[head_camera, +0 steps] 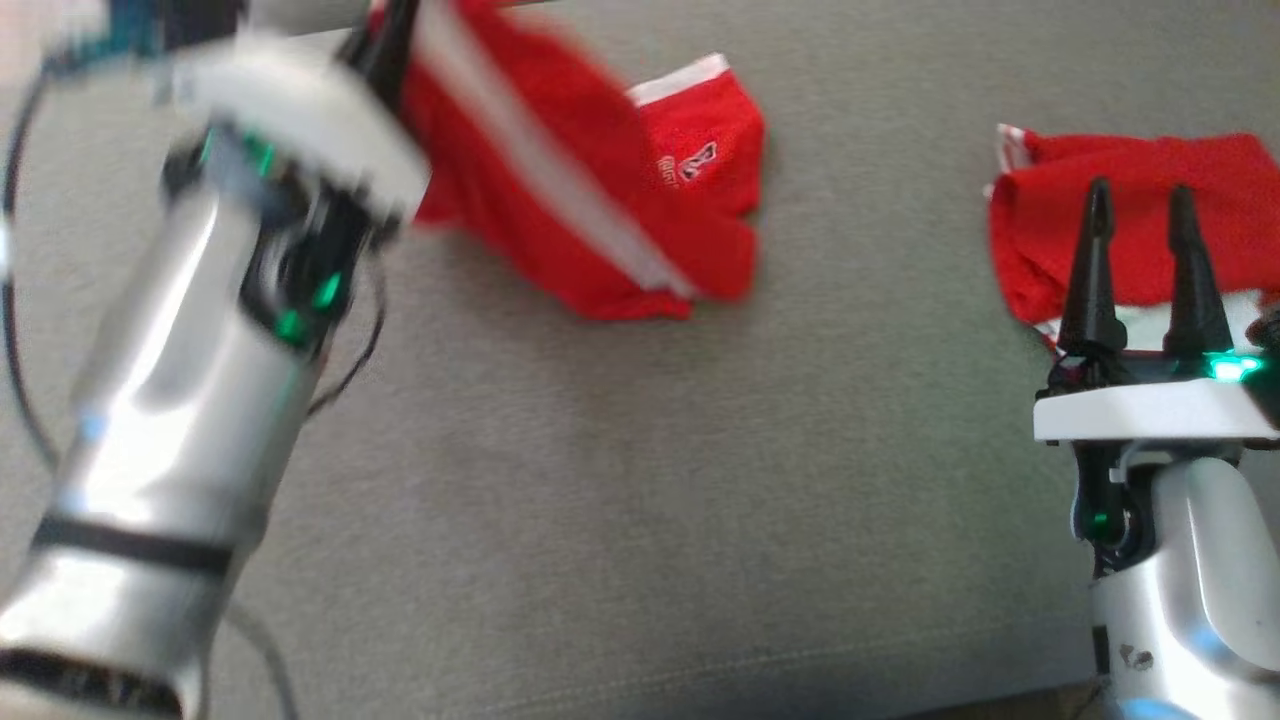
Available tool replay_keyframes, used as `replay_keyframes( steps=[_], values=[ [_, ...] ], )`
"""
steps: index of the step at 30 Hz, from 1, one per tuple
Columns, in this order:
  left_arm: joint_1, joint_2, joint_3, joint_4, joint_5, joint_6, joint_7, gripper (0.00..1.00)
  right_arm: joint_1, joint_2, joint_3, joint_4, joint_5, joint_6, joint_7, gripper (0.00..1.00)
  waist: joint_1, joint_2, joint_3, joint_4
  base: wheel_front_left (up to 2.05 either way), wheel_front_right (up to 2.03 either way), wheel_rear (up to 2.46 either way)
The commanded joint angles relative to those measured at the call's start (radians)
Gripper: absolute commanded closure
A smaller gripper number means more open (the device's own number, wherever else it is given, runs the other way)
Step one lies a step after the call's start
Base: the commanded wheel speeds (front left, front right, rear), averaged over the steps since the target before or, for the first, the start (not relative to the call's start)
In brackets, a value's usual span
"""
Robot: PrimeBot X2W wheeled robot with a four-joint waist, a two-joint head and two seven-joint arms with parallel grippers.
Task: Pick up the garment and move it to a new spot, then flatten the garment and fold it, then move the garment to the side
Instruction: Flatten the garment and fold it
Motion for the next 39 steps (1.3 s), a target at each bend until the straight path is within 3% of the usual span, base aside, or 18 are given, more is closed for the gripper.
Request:
replay_keyframes(
  steps=[1,10,18,20,31,35,39],
  values=[
    [-0.027,0.049,0.031,-0.031,0.009,0.007,-0.015,1.0,-0.013,-0.003,0.023,-0.03,-0.01,-0.001,-0.011,0.0,0.0001,0.0,0.0,0.023,0.0,0.0,0.0],
    [0.044,0.115,0.021,0.093,0.059,-0.008,-0.1,1.0,-0.043,-0.003,0.08,-0.01,-0.026,-0.001,-0.011,0.0,0.0001,0.0,0.029,0.047,0.0,0.0,0.0],
    [0.042,0.122,0.002,0.256,0.088,-0.056,-0.172,1.0,-0.062,-0.003,0.124,0.015,-0.036,-0.001,-0.011,0.0,0.0001,0.0,0.048,0.033,0.0,0.0,0.0],
    [0.043,0.118,-0.009,0.293,0.097,-0.07,-0.187,0.0,-0.064,-0.003,0.127,0.018,-0.039,-0.001,-0.011,0.0,0.0001,0.0,0.049,0.033,0.0,0.0,0.0],
    [0.044,0.086,0.018,0.338,0.117,-0.097,-0.314,0.0,-0.043,-0.003,0.118,0.038,-0.063,-0.001,-0.01,0.0,0.0001,0.0,-0.007,0.099,0.0,0.0,0.0],
    [0.08,0.099,0.058,0.266,0.142,-0.087,-0.323,0.0,-0.023,-0.003,0.123,0.046,-0.064,-0.001,-0.008,0.0,0.0001,0.0,-0.041,0.134,0.0,0.0,0.0],
    [0.168,0.114,0.135,0.11,0.2,-0.058,-0.323,0.0,0.002,-0.003,0.137,0.053,-0.051,-0.001,-0.002,0.0,0.0001,0.0,-0.07,0.167,0.0,0.0,0.0]
  ],
)
